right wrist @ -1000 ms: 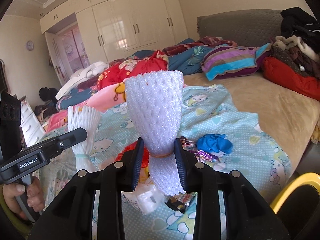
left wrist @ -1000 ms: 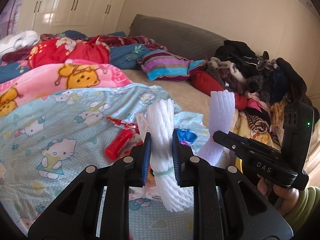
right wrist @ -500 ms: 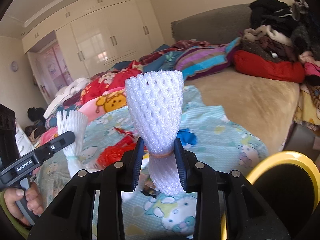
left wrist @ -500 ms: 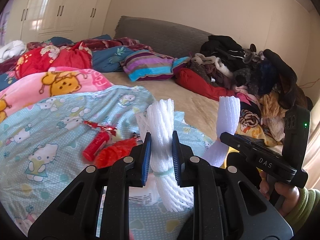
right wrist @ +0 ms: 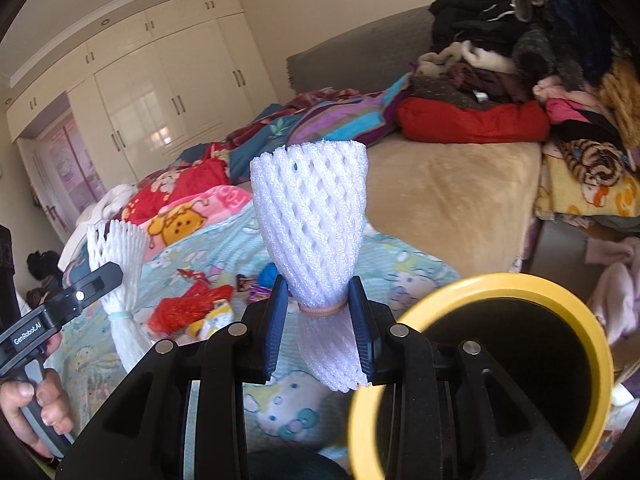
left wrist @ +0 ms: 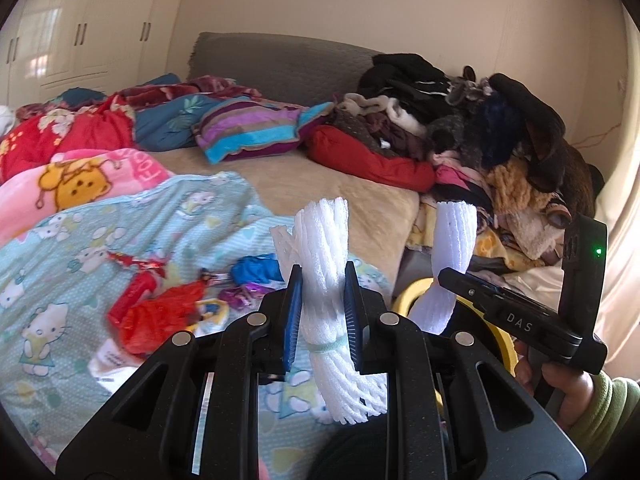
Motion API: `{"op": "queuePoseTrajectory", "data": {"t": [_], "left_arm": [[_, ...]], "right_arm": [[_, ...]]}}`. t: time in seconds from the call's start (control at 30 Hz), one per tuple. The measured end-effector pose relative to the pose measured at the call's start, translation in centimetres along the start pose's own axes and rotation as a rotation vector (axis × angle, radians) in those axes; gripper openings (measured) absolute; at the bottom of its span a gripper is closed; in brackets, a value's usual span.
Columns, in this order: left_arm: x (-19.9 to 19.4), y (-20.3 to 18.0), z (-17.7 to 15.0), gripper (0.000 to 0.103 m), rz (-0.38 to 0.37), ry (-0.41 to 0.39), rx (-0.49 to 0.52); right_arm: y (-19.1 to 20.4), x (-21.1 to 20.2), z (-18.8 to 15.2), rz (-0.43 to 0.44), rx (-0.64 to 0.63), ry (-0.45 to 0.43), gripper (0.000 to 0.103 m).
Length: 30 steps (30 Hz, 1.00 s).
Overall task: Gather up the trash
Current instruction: 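Carry both held foam nets over the yellow-rimmed trash bin, then open both grippers to drop the foam nets into the bin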
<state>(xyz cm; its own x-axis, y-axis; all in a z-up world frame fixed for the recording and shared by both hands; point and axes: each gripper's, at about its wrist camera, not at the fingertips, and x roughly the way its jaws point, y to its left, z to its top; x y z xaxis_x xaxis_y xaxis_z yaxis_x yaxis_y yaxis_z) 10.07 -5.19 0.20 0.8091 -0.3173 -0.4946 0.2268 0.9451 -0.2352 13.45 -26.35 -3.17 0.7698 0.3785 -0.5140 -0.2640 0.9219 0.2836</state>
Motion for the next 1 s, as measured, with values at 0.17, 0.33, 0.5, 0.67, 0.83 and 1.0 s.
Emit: {"op": "queuePoseTrajectory", "data": {"t": [0.17, 0.33, 0.5, 0.67, 0.83, 1.0], "left_arm": [[1.1, -2.5, -0.1, 0.014, -0.038, 0.015, 0.038], [2.2, -4.9, -0.2, 0.014, -0.074, 0.028, 0.07], [3.4, -7.2, -0.8, 0.014, -0.107, 0.048, 0.106], [4.3, -9.4, -1.6, 0.014, -0.137, 0.071, 0.145], [5.7, -11.2, -2.4, 0.014, -0.16, 0.097, 0.171], [7.2, -12.6, -2.7, 0.014, -0.178, 0.112, 0.186]], "right_arm": [[-2.1, -1.6, -0.7, -0.042, 0.015, -0.002, 0.03], [-4.4, -2.8, -1.0, -0.078, 0.048, -0.003, 0.03], [-6.2, -3.9, -1.5, -0.107, 0.074, -0.003, 0.03], [-8.0, -4.7, -1.9, -0.128, 0.097, 0.005, 0.03], [-9.7, -5.0, -2.3, -0.143, 0.12, 0.019, 0.03], [-11.0, -5.2, -2.5, -0.157, 0.142, 0.022, 0.031]]}}
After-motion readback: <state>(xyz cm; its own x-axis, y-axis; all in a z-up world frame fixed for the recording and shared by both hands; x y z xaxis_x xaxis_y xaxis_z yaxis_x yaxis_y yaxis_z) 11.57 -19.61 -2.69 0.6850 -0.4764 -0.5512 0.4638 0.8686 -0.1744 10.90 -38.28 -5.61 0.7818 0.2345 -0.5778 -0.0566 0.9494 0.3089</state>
